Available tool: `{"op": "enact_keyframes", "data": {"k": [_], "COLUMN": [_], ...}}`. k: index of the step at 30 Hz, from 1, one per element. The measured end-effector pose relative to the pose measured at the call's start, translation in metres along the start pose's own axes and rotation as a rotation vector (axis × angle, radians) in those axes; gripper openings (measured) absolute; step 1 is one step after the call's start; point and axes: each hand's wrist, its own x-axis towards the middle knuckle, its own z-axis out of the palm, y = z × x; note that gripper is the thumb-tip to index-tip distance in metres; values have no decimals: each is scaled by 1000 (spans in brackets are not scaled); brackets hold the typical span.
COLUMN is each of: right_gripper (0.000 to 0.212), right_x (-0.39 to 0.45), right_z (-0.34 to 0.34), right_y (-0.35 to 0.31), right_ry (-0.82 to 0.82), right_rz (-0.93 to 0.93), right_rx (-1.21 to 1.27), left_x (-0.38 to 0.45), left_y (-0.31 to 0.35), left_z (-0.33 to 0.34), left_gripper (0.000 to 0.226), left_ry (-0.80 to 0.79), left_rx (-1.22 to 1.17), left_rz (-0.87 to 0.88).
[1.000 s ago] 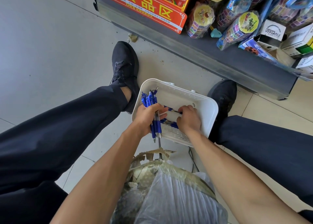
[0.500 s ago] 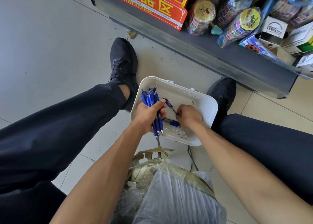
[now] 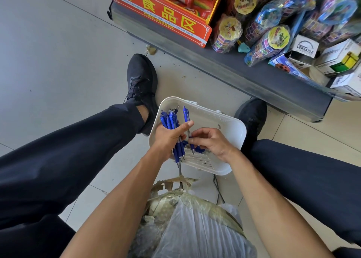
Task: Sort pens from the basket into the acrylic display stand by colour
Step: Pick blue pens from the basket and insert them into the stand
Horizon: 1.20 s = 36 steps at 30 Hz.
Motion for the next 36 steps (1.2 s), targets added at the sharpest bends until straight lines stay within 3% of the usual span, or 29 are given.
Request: {"op": "enact_keyframes", "data": {"k": [5, 10, 14, 16, 18, 20, 22, 29, 36], "right_gripper": [14, 14, 7, 11, 13, 20, 30, 43, 23], "right_x": [0, 1, 9, 18, 28, 35, 38, 40, 51], "right_z": [6, 10, 9, 4, -2, -8, -9, -4, -4], "right_y": [-8, -9, -2, 9, 23, 37, 44, 48, 47], "right_ry": [-108, -125, 25, 185, 294, 292, 228, 117, 36], "right_rz": [-17, 5, 42, 69, 84, 90, 124, 127, 169], "right_rx": [-52, -12, 101, -9, -292, -612, -763, -925, -1013], "left_x": [-1, 11, 14, 15, 16, 17, 18, 20, 21], "left_y": [2, -8, -9, -9, -10, -11, -11, -12, -12], "left_z": [0, 0, 0, 2, 3, 3, 4, 4, 3], "left_gripper": [50, 25, 19, 17, 16, 16, 15, 17, 19], "left_ry": [-43, 40, 11, -1, 4, 11, 18, 15, 8], "left_rx": [10, -34, -86, -114, -130, -134, -126, -126, -121], "left_rz": [33, 38, 6, -14, -22, -20, -18, -37, -43]}}
